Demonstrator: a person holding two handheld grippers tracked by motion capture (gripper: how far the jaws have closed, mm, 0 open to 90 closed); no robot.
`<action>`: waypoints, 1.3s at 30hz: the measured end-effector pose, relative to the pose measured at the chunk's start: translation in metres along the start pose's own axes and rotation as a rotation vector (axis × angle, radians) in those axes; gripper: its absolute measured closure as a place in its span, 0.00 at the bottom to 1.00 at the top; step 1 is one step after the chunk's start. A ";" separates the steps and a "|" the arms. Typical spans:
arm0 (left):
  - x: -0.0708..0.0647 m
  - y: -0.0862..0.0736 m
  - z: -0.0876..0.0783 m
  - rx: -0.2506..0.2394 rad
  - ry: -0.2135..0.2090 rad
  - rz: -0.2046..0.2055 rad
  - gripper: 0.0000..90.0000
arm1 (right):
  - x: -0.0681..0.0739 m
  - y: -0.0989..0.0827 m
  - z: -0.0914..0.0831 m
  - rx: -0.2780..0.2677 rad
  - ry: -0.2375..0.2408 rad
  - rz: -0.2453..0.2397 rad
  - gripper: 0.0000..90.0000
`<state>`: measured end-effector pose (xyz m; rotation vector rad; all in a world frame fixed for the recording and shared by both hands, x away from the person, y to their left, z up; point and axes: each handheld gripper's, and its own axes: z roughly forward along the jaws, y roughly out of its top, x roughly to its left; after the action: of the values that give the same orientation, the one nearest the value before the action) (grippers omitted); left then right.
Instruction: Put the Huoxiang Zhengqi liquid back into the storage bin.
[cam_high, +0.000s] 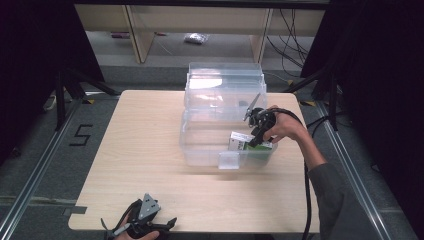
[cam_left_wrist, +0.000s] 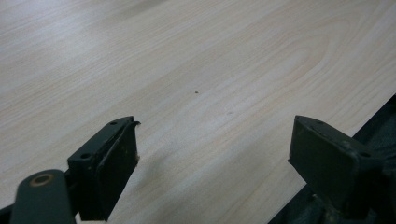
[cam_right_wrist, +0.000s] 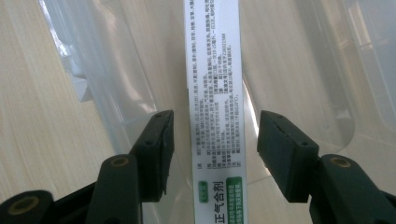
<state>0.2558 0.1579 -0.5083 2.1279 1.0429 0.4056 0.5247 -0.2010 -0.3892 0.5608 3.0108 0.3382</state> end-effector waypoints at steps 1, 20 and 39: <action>0.000 0.000 0.000 0.000 0.000 0.000 0.17 | 0.000 0.000 -0.001 -0.004 -0.001 -0.001 0.52; 0.000 0.000 0.000 -0.001 0.003 0.002 0.16 | 0.006 -0.001 -0.013 -0.051 -0.034 0.060 0.43; 0.000 0.000 0.000 -0.002 0.002 0.000 0.17 | 0.016 -0.007 -0.025 -0.110 -0.060 0.098 0.38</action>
<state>0.2558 0.1574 -0.5085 2.1257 1.0432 0.4086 0.5048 -0.2062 -0.3663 0.6964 2.8923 0.4806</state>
